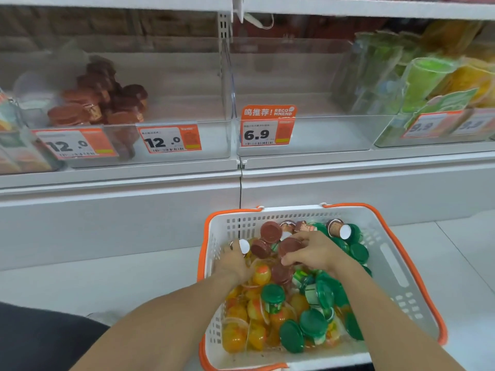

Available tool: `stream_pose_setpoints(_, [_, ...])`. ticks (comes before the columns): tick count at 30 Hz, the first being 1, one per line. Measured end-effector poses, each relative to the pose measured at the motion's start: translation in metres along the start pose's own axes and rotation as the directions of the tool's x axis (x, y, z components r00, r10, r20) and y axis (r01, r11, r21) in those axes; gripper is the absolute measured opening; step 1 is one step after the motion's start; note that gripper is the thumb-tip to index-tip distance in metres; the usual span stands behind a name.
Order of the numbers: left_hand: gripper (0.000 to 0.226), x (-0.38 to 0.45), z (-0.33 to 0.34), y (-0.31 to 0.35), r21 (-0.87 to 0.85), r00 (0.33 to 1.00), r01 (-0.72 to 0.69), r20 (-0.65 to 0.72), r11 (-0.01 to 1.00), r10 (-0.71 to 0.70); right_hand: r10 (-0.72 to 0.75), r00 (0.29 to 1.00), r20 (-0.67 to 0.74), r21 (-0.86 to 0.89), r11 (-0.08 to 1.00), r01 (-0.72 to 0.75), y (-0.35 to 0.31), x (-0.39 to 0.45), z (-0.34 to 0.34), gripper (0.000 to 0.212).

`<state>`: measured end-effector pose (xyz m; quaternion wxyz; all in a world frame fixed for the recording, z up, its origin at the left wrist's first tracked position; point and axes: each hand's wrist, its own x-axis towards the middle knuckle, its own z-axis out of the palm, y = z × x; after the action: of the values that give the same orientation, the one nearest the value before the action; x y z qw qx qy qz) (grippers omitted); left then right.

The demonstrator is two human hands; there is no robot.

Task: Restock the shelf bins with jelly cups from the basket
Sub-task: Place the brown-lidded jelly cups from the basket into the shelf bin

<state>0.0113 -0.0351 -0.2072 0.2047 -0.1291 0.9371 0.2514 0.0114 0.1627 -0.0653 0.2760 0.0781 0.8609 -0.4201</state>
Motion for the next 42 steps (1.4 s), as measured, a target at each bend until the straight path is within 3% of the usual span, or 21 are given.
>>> stream_pose_setpoints(3, [0.091, 0.011, 0.002, 0.007, -0.086, 0.997, 0.039, -0.066, 0.996, -0.044, 0.018, 1.0, -0.013, 0.0, 1.0, -0.018, 0.012, 0.005, 0.0, 0.061])
stream_pose_setpoints(7, [0.049, 0.027, -0.007, 0.014, -0.224, 0.977, 0.079, -0.176, 0.971, -0.12, 0.025, 1.0, 0.005, -0.018, 1.0, -0.025, 0.022, 0.014, 0.005, 0.079])
stream_pose_setpoints(10, [0.045, 0.03, -0.009, 0.019, -0.185, 0.972, 0.122, -0.175, 0.975, -0.155, 0.018, 0.999, 0.032, -0.008, 1.0, -0.018, 0.026, 0.022, 0.007, 0.073])
stream_pose_setpoints(13, [0.051, 0.024, -0.024, 0.024, -0.122, 0.982, 0.082, -0.16, 0.989, -0.101, 0.006, 0.999, 0.048, -0.012, 1.0, -0.006, 0.025, 0.025, 0.004, 0.071])
stream_pose_setpoints(17, [0.06, 0.007, -0.082, 0.032, 0.0, 0.991, -0.083, 0.102, 0.997, 0.083, -0.087, 0.994, 0.07, 0.109, 0.991, 0.079, 0.0, 0.023, -0.007, 0.058])
stream_pose_setpoints(21, [0.054, -0.03, -0.169, 0.038, 0.183, 0.906, -0.337, 0.329, 0.924, 0.265, -0.196, 0.979, 0.063, 0.314, 0.935, 0.167, -0.05, 0.012, -0.014, 0.043])
stream_pose_setpoints(23, [0.05, -0.055, -0.212, 0.036, 0.216, 0.876, -0.407, 0.367, 0.888, 0.312, -0.289, 0.955, 0.064, 0.453, 0.861, 0.231, -0.081, 0.0, -0.017, 0.037])
stream_pose_setpoints(26, [0.045, -0.093, -0.269, 0.022, 0.196, 0.87, -0.448, 0.319, 0.872, 0.375, -0.437, 0.897, 0.068, 0.584, 0.746, 0.32, -0.131, -0.02, -0.017, 0.042])
stream_pose_setpoints(29, [0.032, -0.122, -0.312, -0.002, 0.029, 0.886, -0.437, 0.189, 0.899, 0.424, -0.565, 0.825, 0.029, 0.626, 0.653, 0.425, -0.184, -0.039, -0.008, 0.051])
stream_pose_setpoints(31, [0.024, -0.132, -0.328, -0.018, -0.292, 0.906, -0.342, 0.149, 0.893, 0.396, -0.606, 0.795, -0.032, 0.609, 0.619, 0.496, -0.22, -0.049, 0.002, 0.046])
stream_pose_setpoints(33, [0.019, -0.137, -0.337, -0.031, -0.552, 0.93, -0.236, 0.109, 0.799, 0.35, -0.623, 0.776, -0.099, 0.555, 0.613, 0.563, -0.255, -0.051, 0.015, 0.042])
stream_pose_setpoints(37, [0.03, -0.134, -0.348, -0.051, -0.785, 0.968, -0.204, -0.072, 0.585, 0.242, -0.589, 0.785, -0.19, 0.414, 0.678, 0.608, -0.319, -0.029, 0.043, 0.037])
stream_pose_setpoints(42, [0.032, -0.126, -0.362, -0.073, -0.957, 0.994, -0.066, -0.038, 0.283, 0.104, -0.515, 0.855, -0.061, 0.18, 0.837, 0.517, -0.368, 0.018, 0.072, 0.034])
